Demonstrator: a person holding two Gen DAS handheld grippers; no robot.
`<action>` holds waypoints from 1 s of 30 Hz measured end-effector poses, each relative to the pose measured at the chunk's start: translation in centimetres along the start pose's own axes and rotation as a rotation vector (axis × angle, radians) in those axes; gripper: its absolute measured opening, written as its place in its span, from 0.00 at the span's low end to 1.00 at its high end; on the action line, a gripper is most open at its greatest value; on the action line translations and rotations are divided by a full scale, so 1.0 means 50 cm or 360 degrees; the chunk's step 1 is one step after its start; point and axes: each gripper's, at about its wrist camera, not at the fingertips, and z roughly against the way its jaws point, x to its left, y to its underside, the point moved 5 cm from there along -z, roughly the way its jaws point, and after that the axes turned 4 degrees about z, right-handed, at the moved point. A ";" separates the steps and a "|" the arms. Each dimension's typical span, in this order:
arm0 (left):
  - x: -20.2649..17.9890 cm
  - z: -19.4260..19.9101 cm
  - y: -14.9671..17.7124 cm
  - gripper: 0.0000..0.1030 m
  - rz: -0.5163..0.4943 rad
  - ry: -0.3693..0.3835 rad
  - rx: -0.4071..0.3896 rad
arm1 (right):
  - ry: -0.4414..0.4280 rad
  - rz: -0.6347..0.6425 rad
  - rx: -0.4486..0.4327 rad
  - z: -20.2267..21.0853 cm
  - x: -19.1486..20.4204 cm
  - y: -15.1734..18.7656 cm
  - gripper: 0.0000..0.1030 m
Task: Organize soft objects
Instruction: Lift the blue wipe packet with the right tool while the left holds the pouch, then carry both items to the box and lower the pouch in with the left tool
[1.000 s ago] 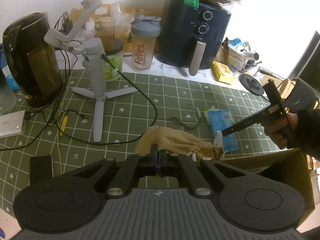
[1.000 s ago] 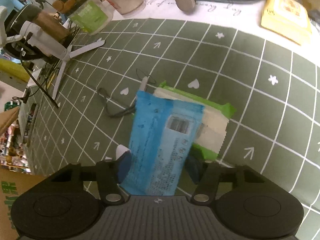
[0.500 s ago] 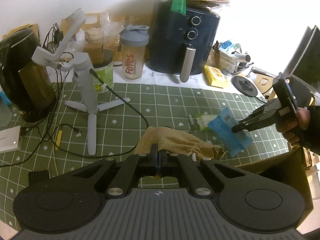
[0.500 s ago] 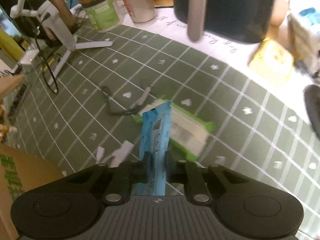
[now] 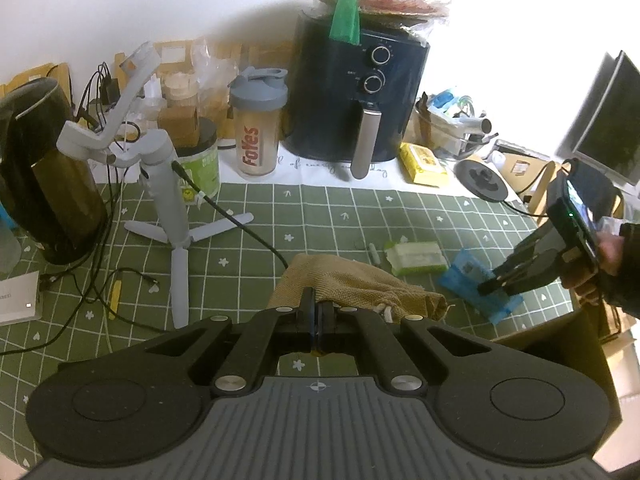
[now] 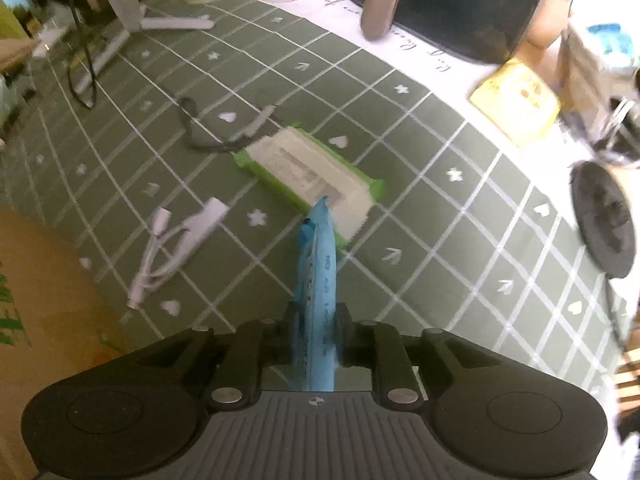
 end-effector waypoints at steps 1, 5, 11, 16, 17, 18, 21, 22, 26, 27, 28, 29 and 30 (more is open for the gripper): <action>-0.001 0.002 -0.001 0.01 -0.0003 0.0001 -0.0005 | -0.0024 -0.0014 0.0000 -0.004 0.001 0.001 0.21; -0.009 0.009 -0.008 0.01 -0.0013 0.0006 -0.0022 | -0.0036 -0.0025 0.0011 -0.015 0.013 0.003 0.23; -0.032 0.025 -0.015 0.01 -0.0042 0.0035 -0.0049 | 0.0015 -0.0096 0.0056 -0.037 0.001 0.020 0.17; -0.055 0.038 -0.020 0.01 -0.0065 0.0063 -0.0074 | 0.0030 -0.0209 -0.0054 0.015 -0.016 0.032 0.17; -0.060 0.041 -0.022 0.01 -0.0072 0.0070 -0.0079 | 0.0038 -0.0229 -0.0084 0.033 -0.019 0.034 0.17; -0.065 0.044 -0.023 0.01 -0.0080 0.0076 -0.0085 | 0.0044 -0.0238 -0.0108 0.047 -0.020 0.034 0.17; -0.082 0.053 -0.028 0.01 -0.0102 0.0100 -0.0102 | 0.0079 -0.0276 -0.0202 0.101 -0.023 0.035 0.17; -0.088 0.057 -0.030 0.01 -0.0111 0.0111 -0.0107 | 0.0086 -0.0296 -0.0237 0.122 -0.024 0.036 0.17; -0.116 0.067 -0.032 0.01 -0.0151 0.0153 -0.0118 | 0.0098 -0.0342 -0.0357 0.197 -0.020 0.042 0.17; -0.123 0.069 -0.030 0.01 -0.0161 0.0162 -0.0116 | 0.0100 -0.0345 -0.0381 0.214 -0.017 0.045 0.17; -0.128 0.071 -0.028 0.01 -0.0168 0.0170 -0.0113 | 0.0097 -0.0347 -0.0406 0.231 -0.013 0.049 0.17; -0.136 0.072 -0.025 0.01 -0.0178 0.0181 -0.0109 | 0.0094 -0.0351 -0.0428 0.245 -0.010 0.053 0.17; -0.141 0.075 -0.021 0.01 -0.0185 0.0190 -0.0106 | 0.0088 -0.0357 -0.0454 0.261 -0.005 0.058 0.17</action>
